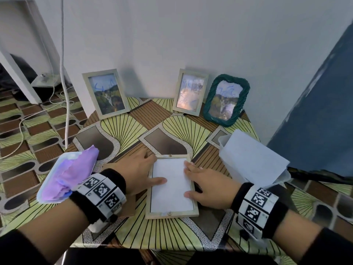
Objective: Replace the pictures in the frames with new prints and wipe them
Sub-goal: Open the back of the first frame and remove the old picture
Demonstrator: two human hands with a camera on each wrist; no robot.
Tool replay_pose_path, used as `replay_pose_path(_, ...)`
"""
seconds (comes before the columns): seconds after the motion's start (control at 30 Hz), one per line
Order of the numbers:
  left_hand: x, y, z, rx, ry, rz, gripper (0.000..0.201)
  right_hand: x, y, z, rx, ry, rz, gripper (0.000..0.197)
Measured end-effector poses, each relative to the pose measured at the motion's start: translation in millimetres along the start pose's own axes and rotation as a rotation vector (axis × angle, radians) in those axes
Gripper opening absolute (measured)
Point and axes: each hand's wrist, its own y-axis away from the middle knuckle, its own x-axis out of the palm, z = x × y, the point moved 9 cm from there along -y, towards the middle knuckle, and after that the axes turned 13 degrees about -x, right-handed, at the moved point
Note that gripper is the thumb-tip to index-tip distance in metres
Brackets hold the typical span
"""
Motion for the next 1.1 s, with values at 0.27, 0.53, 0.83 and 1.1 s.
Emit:
replay_pose_path(0.27, -6, -10, -5, -0.025, 0.006, -0.035, 0.058, -1, 1, 4, -0.003, 0.006, 0.010, 0.076)
replay_pose_path(0.53, -9, -9, -8, -0.026, -0.104, -0.080, 0.054, -2, 1, 5, -0.005, 0.010, 0.011, 0.076)
replay_pose_path(0.83, -10, -12, -13, -0.041, -0.174, -0.102, 0.048, -3, 1, 7, -0.004, 0.031, 0.030, 0.077)
replay_pose_path(1.1, -13, -10, -18, -0.039, -0.258, -0.145, 0.043, -2, 0, 6, -0.001, 0.046, 0.029, 0.077)
